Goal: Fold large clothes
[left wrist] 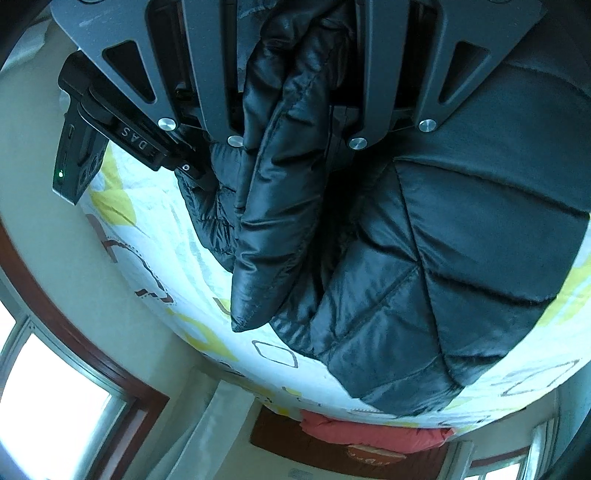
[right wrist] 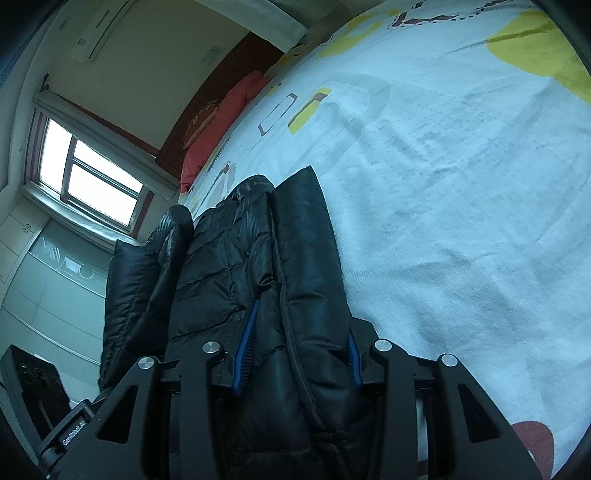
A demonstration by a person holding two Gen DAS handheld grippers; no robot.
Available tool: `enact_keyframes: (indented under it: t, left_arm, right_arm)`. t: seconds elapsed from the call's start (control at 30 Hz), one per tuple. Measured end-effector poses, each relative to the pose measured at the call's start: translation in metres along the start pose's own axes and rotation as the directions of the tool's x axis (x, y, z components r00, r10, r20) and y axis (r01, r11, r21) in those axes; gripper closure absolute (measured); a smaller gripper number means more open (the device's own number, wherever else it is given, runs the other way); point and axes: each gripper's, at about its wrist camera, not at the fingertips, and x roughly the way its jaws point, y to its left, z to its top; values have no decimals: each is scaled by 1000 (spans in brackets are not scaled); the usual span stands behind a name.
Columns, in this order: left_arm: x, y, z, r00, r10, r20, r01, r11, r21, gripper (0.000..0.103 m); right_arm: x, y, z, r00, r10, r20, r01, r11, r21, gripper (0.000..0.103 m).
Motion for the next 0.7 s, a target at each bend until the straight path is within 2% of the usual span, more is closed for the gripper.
enact_keyframes:
  t: [0.27,0.37,0.47,0.53,0.7]
  left_arm:
    - [-5,-7,-2,1000,6,7,-6,999,33,84]
    - [-10,-11,0,1000,12,6,-13,999,52,81]
    - [-18,-16,6,1000,-12,4,12,999,40,70]
    - [-25,-19,9,998,-60,3,60,998,24,50]
    - [-43,-25,13,994,-108,7,108,994,-1,46]
  right_arm:
    - [-5,-1,-2,1000,-4,1,4,1000,13,62]
    - [-4,-1,-3,1000,-6,2,6,1000,10,62]
    - [-5,0,-4,1000,-10,3,10,1000,5,62]
    - [-5,1,-4,1000,-12,4,12,1000,2,62]
    - [-3,3,-4,1000,-14,7,14,1000,-5,62]
